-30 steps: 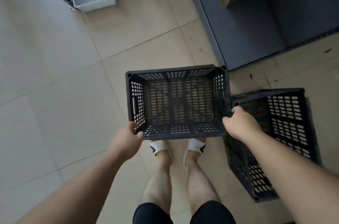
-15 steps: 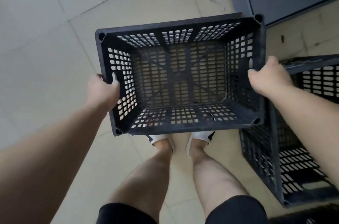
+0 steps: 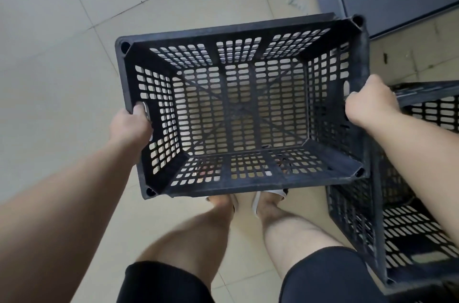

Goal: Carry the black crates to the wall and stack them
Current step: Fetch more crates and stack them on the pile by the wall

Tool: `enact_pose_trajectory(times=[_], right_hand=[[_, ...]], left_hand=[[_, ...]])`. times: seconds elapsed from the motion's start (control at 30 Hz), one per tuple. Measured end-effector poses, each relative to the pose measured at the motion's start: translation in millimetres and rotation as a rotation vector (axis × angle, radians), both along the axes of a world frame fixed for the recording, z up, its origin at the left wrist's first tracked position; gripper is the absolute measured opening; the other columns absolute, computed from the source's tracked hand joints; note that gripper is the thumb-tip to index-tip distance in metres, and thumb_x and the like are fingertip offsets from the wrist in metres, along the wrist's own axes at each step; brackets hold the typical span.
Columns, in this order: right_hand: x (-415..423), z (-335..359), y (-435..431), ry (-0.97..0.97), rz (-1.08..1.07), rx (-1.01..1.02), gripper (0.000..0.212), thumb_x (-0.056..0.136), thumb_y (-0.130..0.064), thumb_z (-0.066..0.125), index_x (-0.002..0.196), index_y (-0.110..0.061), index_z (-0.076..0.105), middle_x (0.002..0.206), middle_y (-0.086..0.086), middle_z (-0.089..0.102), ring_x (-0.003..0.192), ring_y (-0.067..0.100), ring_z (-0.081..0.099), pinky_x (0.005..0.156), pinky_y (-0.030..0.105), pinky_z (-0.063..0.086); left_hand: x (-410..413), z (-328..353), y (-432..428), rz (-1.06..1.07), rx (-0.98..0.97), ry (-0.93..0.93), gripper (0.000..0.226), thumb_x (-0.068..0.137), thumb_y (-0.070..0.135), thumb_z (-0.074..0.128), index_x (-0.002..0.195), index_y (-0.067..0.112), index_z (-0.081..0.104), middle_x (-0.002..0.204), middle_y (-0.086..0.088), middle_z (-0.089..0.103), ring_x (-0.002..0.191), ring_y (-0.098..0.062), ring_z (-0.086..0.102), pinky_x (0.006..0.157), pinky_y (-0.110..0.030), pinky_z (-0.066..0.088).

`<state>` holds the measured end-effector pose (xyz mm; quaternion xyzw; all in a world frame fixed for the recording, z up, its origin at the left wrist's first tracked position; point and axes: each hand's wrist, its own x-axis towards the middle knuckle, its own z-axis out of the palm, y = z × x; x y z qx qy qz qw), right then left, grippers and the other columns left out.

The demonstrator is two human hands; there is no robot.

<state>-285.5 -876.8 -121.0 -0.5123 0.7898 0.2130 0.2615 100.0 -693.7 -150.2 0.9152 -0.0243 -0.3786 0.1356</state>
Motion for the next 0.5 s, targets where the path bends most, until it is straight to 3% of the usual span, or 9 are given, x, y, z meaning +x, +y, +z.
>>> enact_pose_trajectory(times=[0.13,0.27,0.4,0.5], right_hand=[[11,48,9,-0.095,-0.024,-0.001,0.030,0.104,-0.014,0.044,0.133,-0.005,0.039,0.133,0.026,0.056,0.112,0.044,0.055,0.088,0.047,0.045],[12,114,21,-0.208,-0.103,-0.008,0.019,0.100,-0.019,0.047,0.119,-0.013,0.044,0.121,0.019,0.064,0.102,0.038,0.064,0.090,0.050,0.054],[15,201,29,-0.266,-0.142,-0.031,0.012,0.102,-0.021,0.048,0.108,-0.012,0.053,0.107,0.017,0.068,0.095,0.036,0.067,0.081,0.042,0.053],[18,269,36,-0.260,-0.115,-0.033,0.010,0.104,-0.023,0.047,0.100,-0.014,0.050,0.103,0.014,0.067,0.093,0.036,0.069,0.088,0.050,0.056]], left_hand=[[15,55,10,0.007,0.027,-0.005,0.045,0.090,0.062,0.041,0.090,0.020,0.058,0.088,-0.005,0.069,0.093,-0.033,0.071,0.093,-0.053,0.057],[31,122,30,0.026,0.029,0.001,0.075,0.075,0.074,0.036,0.109,0.013,0.063,0.106,-0.013,0.072,0.100,-0.038,0.070,0.096,-0.055,0.055],[30,206,40,0.064,-0.017,0.018,0.053,0.089,0.062,0.041,0.088,0.013,0.061,0.086,-0.010,0.068,0.084,-0.035,0.068,0.089,-0.049,0.057],[30,263,53,0.106,-0.063,0.028,0.047,0.091,0.058,0.044,0.080,0.014,0.058,0.073,-0.006,0.061,0.071,-0.031,0.060,0.074,-0.041,0.051]])
